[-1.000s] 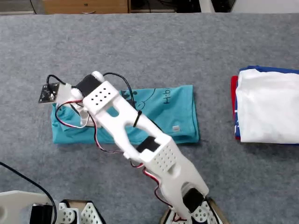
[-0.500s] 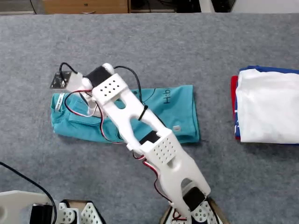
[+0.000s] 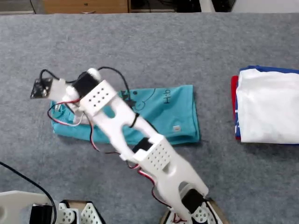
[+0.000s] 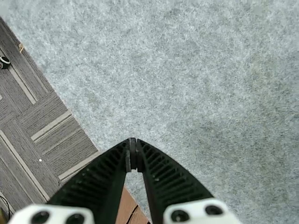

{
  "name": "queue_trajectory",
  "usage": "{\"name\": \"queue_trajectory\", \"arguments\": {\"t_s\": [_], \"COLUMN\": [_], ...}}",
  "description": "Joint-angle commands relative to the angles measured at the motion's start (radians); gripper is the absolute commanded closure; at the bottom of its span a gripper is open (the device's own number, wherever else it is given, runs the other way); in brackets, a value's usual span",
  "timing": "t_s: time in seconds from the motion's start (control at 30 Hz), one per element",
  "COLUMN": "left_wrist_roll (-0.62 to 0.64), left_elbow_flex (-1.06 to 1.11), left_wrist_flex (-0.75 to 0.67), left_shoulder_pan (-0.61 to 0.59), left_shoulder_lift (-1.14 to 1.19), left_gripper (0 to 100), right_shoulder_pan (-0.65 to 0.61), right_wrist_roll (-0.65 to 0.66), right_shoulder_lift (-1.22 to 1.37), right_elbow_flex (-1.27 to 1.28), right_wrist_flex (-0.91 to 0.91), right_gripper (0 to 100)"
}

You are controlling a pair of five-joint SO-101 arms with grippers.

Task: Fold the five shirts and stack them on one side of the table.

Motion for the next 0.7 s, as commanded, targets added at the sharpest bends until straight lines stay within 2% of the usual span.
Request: {"name": "queue_trajectory", "arguments": {"t_s": [0.0, 0.17, 0.33, 0.5, 0.67], "left_wrist_roll": [-0.003, -0.003, -0.002, -0.002, -0.002], "left_elbow_flex": [0.002, 0.002, 0.002, 0.002, 0.002], "left_wrist_flex": [-0.009, -0.009, -0.009, -0.009, -0.009], "left_shoulder_pan": [0.017, 0.017, 0.017, 0.020, 0.038], "left_shoulder_lift": [-0.007, -0.007, -0.007, -0.007, -0.007], "left_gripper": [98, 98, 98, 98, 98], "right_shoulder_pan": [-0.012, 0.064, 0.120, 0.111, 0.085], "right_wrist_roll": [-0.003, 0.048, 0.072, 0.072, 0.072], "right_shoulder_lift": [0.022, 0.131, 0.194, 0.203, 0.209], "right_elbow_flex": [0.039, 0.012, -0.159, -0.312, -0.328], "right_wrist_flex": [-0.057, -0.130, -0.135, -0.084, -0.051], "right_gripper": [99.6, 99.6, 99.6, 99.5, 99.5]}}
